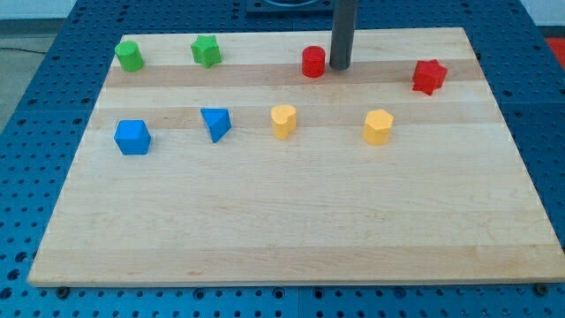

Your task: Place the red star to the top center of the board

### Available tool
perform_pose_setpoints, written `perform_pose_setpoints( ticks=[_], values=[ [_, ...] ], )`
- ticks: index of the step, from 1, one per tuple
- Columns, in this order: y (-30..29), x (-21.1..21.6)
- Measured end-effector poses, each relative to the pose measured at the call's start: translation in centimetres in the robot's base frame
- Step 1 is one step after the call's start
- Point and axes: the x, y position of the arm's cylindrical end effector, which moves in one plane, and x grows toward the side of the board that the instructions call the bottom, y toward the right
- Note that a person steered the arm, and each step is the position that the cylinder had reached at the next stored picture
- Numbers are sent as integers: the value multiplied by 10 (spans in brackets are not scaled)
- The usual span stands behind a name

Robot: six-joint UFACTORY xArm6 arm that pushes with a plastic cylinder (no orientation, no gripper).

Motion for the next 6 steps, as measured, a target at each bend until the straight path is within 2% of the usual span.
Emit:
perform_pose_setpoints(
  ticks=[1, 3, 4, 6],
  values=[
    [-15, 4],
    [-86, -22],
    [-39, -37],
    [-78, -35]
  ],
)
